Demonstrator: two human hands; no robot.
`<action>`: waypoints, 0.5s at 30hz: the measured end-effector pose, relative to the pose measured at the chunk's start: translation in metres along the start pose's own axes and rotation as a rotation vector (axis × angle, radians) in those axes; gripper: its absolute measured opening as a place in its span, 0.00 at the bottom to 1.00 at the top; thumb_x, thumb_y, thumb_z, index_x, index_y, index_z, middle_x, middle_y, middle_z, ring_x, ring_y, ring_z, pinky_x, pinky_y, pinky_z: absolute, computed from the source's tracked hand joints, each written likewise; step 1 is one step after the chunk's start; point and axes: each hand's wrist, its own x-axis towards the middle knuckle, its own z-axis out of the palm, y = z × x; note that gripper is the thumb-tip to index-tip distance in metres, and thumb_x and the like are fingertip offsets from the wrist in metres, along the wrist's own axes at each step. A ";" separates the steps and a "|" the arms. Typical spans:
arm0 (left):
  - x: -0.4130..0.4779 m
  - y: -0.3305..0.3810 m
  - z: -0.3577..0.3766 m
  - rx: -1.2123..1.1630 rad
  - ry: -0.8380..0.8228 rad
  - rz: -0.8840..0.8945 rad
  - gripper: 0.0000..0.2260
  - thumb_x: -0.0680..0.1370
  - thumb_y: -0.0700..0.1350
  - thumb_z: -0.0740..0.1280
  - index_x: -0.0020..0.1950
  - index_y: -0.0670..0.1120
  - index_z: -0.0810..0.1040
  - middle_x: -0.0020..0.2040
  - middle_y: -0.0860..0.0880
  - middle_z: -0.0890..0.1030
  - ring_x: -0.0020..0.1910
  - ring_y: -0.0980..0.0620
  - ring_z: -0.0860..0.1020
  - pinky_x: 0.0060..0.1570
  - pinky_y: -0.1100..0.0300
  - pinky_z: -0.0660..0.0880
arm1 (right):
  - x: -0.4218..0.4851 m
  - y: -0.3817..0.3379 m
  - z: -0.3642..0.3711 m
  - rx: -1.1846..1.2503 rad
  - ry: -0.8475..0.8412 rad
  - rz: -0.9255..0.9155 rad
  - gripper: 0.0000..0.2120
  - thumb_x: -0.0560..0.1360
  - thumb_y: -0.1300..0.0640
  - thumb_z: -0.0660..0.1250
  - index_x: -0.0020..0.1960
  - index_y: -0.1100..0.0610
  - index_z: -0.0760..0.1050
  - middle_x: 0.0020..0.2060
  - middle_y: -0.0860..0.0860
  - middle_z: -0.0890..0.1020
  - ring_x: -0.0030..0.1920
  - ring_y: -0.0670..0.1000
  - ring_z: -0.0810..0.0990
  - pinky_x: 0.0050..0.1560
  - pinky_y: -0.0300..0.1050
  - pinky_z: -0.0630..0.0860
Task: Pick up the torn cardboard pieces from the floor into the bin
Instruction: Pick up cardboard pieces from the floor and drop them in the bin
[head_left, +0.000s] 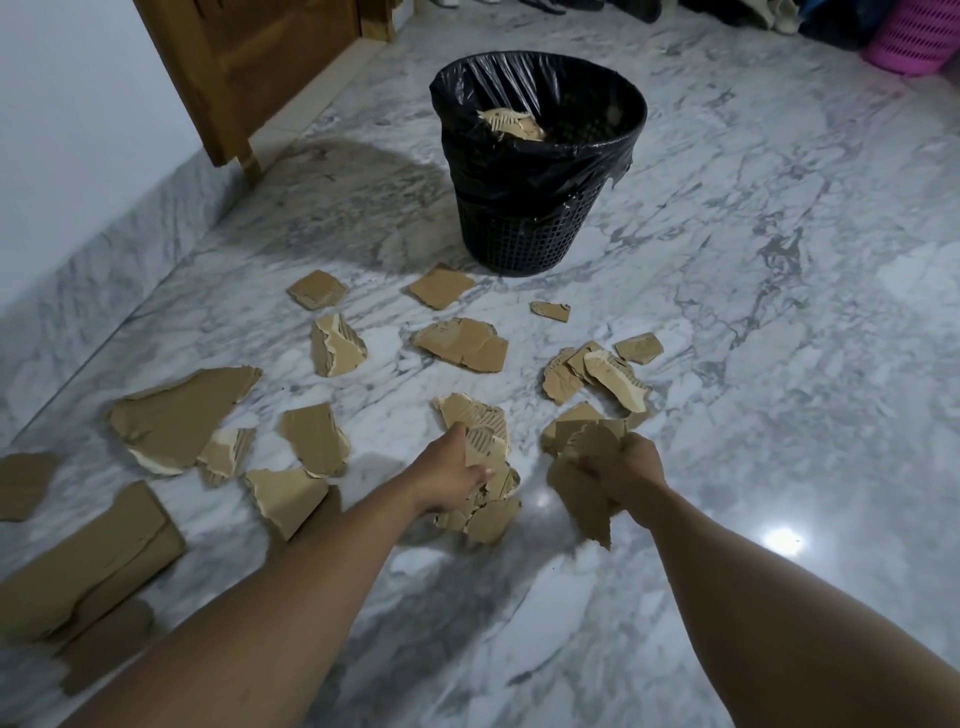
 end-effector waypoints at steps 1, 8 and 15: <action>-0.001 0.003 -0.002 -0.010 0.017 -0.005 0.25 0.81 0.48 0.65 0.74 0.45 0.59 0.67 0.44 0.74 0.60 0.46 0.75 0.55 0.55 0.74 | -0.001 -0.001 -0.002 0.039 -0.005 0.003 0.11 0.69 0.56 0.78 0.44 0.61 0.80 0.40 0.59 0.85 0.43 0.58 0.84 0.42 0.57 0.84; -0.006 0.009 -0.020 0.265 0.329 0.145 0.08 0.83 0.47 0.59 0.54 0.46 0.61 0.55 0.43 0.75 0.43 0.47 0.70 0.38 0.55 0.64 | -0.006 -0.012 -0.017 0.339 0.001 0.081 0.16 0.68 0.52 0.81 0.46 0.64 0.82 0.38 0.59 0.83 0.34 0.56 0.82 0.29 0.45 0.77; 0.015 0.005 -0.020 -0.494 0.355 -0.229 0.14 0.82 0.47 0.63 0.64 0.42 0.67 0.58 0.44 0.76 0.49 0.46 0.78 0.40 0.56 0.75 | -0.005 -0.019 -0.018 0.477 -0.015 0.116 0.18 0.69 0.52 0.80 0.47 0.64 0.80 0.36 0.58 0.80 0.32 0.55 0.79 0.27 0.42 0.75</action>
